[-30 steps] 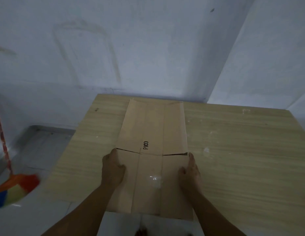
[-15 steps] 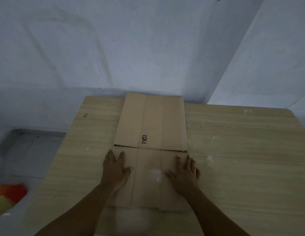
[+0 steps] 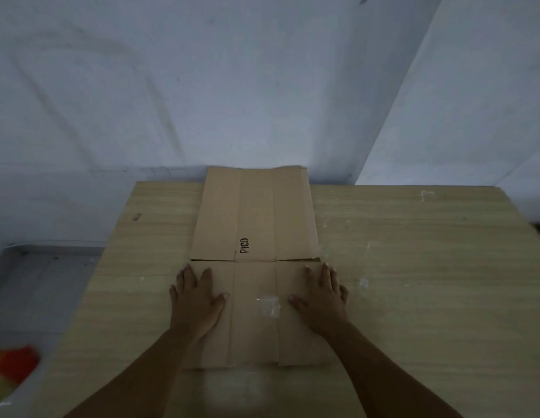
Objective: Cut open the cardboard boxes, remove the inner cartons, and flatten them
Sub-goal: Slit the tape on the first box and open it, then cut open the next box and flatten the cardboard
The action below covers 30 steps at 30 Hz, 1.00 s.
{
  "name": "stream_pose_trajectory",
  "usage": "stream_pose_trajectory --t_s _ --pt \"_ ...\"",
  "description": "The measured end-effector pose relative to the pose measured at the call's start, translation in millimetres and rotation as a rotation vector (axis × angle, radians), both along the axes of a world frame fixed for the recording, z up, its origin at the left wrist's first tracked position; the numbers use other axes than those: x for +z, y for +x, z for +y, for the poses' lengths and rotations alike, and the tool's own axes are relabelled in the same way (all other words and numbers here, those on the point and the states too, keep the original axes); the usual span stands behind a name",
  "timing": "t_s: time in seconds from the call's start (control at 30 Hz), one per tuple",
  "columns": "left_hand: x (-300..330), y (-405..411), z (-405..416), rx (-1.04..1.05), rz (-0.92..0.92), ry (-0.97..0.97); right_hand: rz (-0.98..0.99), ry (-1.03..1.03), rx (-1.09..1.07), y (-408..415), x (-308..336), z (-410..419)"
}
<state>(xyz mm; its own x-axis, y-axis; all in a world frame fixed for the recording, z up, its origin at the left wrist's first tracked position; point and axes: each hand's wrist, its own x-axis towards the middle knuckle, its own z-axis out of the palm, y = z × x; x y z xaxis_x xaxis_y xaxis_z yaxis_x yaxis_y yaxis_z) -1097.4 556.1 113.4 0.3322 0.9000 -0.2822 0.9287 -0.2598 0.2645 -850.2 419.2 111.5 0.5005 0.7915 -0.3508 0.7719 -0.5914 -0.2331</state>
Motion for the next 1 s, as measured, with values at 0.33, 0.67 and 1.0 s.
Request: stream_pose_trajectory --t_s 0.33,0.67,1.0 --pt "55 95 -55 -0.388 -0.406 0.22 -0.269 0.518 -0.289 30 41 -89" --pt "89 240 -188 -0.778 -0.562 0.117 -0.362 0.498 -0.694 87 77 -259" --pt "99 359 -373 -1.071 -0.543 0.057 -0.285 0.354 -0.941 143 93 -448"
